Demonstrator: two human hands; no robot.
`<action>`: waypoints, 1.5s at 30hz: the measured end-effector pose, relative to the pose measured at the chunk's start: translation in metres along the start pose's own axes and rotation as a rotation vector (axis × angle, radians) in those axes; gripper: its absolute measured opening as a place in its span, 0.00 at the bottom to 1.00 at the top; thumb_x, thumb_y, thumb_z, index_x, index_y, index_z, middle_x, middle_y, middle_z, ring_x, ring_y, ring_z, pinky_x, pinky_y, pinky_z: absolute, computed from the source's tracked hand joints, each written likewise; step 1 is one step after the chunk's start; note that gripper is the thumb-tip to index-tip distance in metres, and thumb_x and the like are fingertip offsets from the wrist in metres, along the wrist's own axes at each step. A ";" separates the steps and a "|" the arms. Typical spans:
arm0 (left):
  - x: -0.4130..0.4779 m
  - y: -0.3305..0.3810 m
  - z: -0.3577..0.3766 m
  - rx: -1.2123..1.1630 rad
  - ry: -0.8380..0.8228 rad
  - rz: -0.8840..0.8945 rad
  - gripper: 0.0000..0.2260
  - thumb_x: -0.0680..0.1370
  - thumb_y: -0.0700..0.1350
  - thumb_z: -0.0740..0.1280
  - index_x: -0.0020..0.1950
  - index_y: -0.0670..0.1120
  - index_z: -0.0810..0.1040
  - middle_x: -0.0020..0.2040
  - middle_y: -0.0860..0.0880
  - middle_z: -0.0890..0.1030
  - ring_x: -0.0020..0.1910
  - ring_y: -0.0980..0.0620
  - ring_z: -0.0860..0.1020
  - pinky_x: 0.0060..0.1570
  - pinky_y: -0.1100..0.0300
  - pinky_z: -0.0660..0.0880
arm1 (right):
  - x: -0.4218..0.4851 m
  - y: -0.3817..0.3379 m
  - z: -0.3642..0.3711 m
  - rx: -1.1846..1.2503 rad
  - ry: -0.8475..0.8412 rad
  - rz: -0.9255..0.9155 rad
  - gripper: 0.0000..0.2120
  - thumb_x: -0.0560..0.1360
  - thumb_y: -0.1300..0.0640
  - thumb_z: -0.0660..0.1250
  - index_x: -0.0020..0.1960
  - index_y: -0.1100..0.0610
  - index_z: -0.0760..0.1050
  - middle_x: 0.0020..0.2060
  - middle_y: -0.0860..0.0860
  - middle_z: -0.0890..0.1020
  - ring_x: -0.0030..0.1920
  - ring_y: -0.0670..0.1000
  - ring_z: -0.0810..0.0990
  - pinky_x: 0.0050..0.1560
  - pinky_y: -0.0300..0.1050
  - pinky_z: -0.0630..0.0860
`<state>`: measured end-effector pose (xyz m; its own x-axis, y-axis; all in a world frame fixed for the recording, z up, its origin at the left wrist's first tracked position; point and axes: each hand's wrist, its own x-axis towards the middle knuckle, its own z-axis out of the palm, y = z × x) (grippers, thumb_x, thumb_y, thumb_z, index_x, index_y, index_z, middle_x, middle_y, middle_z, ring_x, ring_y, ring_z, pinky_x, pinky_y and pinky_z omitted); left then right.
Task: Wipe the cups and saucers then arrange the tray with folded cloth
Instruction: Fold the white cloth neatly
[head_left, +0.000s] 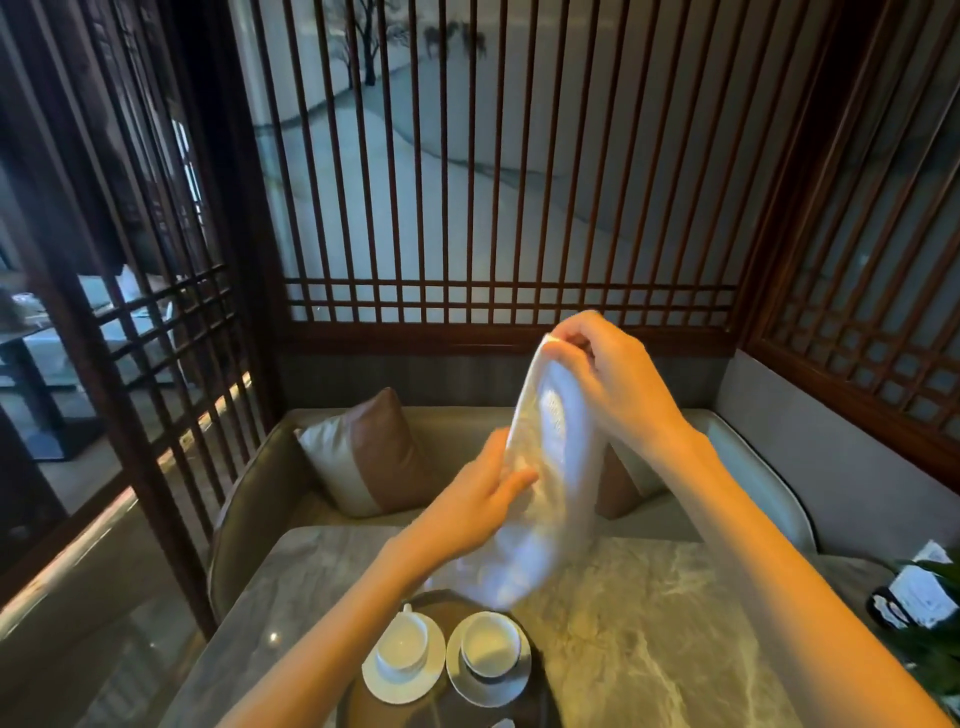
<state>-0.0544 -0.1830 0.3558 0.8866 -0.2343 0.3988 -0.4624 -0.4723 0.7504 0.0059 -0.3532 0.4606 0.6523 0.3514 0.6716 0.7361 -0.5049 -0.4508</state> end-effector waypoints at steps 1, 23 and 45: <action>-0.004 -0.009 0.002 0.019 -0.025 -0.026 0.18 0.83 0.50 0.58 0.72 0.49 0.64 0.57 0.61 0.72 0.56 0.59 0.75 0.55 0.73 0.73 | 0.005 0.003 -0.004 -0.023 0.008 0.019 0.10 0.81 0.52 0.62 0.56 0.57 0.75 0.47 0.49 0.81 0.45 0.48 0.80 0.42 0.35 0.74; 0.004 -0.053 -0.016 -0.428 0.400 -0.466 0.11 0.82 0.57 0.56 0.56 0.55 0.73 0.58 0.56 0.78 0.50 0.58 0.78 0.52 0.67 0.74 | -0.011 0.079 -0.054 0.115 0.318 0.307 0.04 0.79 0.50 0.59 0.50 0.49 0.69 0.35 0.30 0.76 0.35 0.34 0.73 0.38 0.44 0.69; 0.036 -0.041 -0.046 -0.124 0.612 -0.280 0.12 0.82 0.58 0.58 0.45 0.55 0.75 0.41 0.53 0.79 0.41 0.61 0.78 0.42 0.64 0.72 | -0.059 0.105 -0.033 0.231 0.461 0.512 0.07 0.79 0.50 0.58 0.45 0.50 0.70 0.36 0.34 0.75 0.31 0.36 0.71 0.32 0.31 0.69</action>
<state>-0.0035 -0.1328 0.3637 0.8231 0.4222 0.3798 -0.2470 -0.3360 0.9089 0.0386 -0.4534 0.3930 0.8207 -0.2781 0.4992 0.4111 -0.3194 -0.8538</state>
